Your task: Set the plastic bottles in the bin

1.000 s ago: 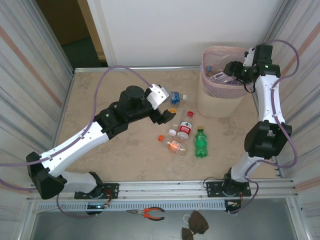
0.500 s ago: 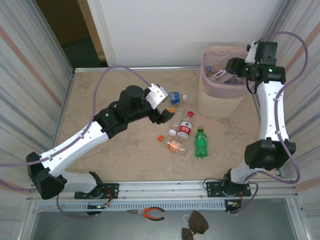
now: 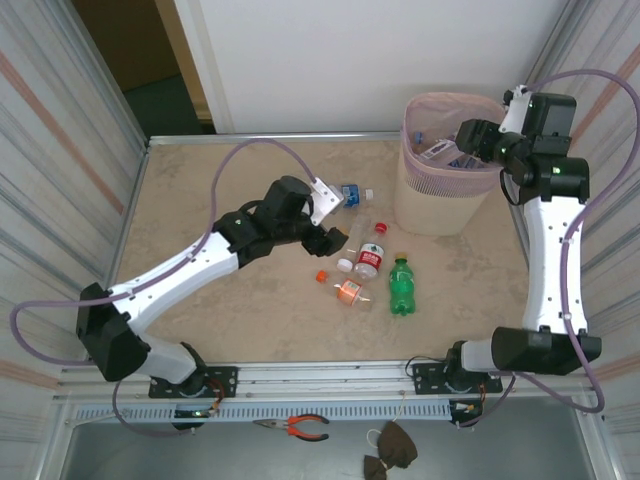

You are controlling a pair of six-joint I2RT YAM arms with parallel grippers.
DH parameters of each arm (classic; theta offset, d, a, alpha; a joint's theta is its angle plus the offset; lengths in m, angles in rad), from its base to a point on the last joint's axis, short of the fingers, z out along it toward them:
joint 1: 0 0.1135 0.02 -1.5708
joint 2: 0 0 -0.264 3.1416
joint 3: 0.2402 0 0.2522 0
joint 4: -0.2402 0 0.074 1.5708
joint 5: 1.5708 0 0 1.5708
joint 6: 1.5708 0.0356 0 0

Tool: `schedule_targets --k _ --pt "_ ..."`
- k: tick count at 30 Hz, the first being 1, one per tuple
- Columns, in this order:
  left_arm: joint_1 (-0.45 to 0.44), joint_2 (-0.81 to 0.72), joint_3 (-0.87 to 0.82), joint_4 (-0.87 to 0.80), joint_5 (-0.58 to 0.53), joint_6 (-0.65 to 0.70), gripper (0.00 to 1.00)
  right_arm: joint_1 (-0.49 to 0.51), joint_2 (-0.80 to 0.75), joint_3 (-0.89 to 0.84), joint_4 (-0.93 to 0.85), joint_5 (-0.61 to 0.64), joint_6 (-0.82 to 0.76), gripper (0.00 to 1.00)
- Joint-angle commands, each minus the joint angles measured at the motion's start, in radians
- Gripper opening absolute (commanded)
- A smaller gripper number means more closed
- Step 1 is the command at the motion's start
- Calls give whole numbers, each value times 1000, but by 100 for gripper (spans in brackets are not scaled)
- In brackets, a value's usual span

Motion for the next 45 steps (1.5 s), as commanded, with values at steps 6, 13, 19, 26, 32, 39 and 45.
schedule_targets --k 6,13,19,26,32,39,45 --pt "64 89 -39 -156 93 -205 72 5 -71 -76 14 -16 0 63" --pt "187 7 -263 42 206 -691 75 5 -95 -121 21 -30 4 63" --pt "194 17 -433 263 229 -1127 73 4 -104 -140 33 -37 6 63" --pt "180 122 -516 467 265 -1403 72 5 -109 -142 33 -45 1 63" --pt "157 249 -549 672 342 -1567 67 5 -110 -142 30 -42 -8 63" --pt "140 297 -565 752 362 -1634 57 5 -115 -137 30 -34 -25 63" --pt "141 273 -578 735 341 -1643 49 6 -111 -129 30 -35 -30 62"
